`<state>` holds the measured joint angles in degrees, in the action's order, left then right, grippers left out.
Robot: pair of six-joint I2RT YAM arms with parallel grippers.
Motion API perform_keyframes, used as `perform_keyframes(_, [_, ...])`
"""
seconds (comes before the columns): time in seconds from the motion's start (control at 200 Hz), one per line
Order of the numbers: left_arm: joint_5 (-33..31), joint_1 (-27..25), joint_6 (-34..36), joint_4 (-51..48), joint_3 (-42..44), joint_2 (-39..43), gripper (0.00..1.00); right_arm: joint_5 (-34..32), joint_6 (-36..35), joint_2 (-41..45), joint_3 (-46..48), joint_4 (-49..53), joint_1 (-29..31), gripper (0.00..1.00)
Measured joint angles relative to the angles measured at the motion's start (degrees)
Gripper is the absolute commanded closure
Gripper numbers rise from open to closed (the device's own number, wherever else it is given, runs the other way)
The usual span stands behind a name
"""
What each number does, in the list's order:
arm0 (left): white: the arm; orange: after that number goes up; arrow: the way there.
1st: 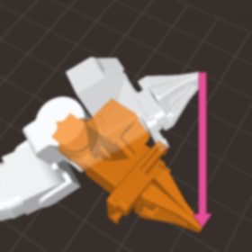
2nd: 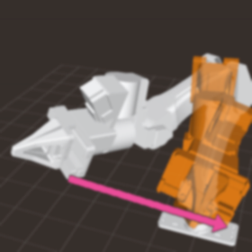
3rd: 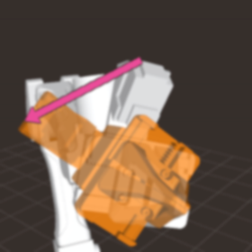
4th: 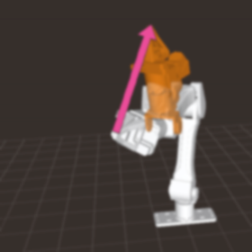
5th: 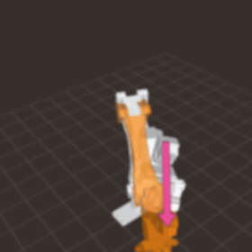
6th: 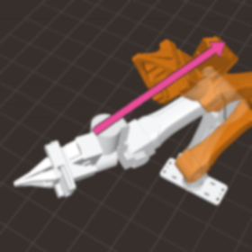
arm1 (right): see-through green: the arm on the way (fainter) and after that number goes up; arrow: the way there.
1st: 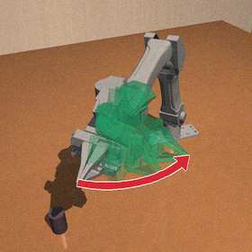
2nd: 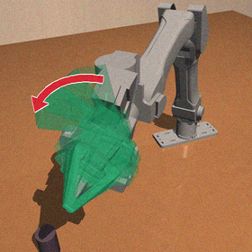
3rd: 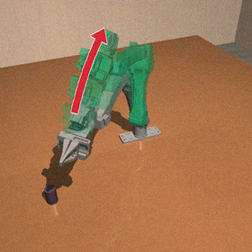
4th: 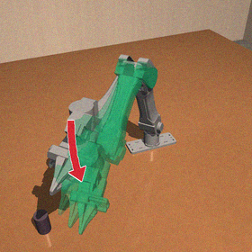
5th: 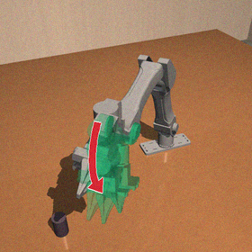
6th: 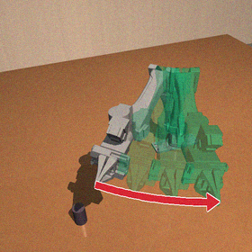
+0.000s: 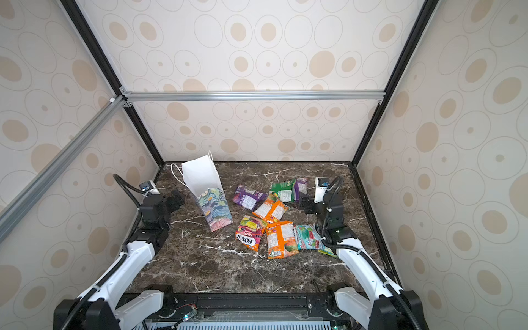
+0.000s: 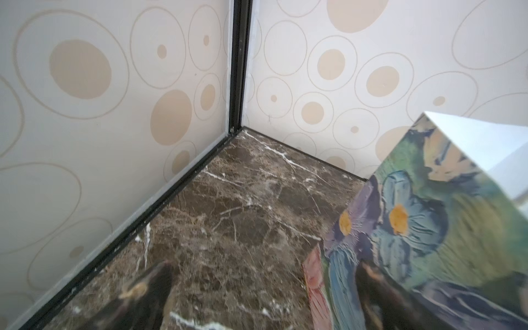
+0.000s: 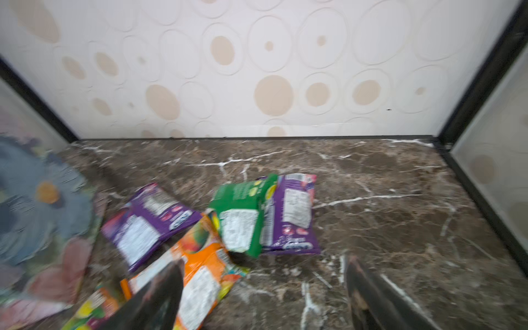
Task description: Place the snacks into the paper bag
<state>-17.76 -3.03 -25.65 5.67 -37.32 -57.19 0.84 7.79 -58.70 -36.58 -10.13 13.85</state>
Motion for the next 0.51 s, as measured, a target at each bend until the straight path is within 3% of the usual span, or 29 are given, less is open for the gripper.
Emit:
perform_keyframes(0.115, [5.7,-0.04,-1.95,-15.45,-9.25,3.08,0.0,1.14,0.76,1.79,-2.21,6.82,6.23,0.1])
perform_keyframes(0.28, [12.9,-0.09,-1.49,-30.01,-25.24,2.16,0.0,1.09,0.79,-0.11,-8.74,14.43,15.37,0.11])
perform_keyframes(0.505, [20.13,-0.09,-1.05,-35.26,-35.34,0.15,0.0,-1.18,-0.44,-12.98,-28.48,15.93,29.0,0.12])
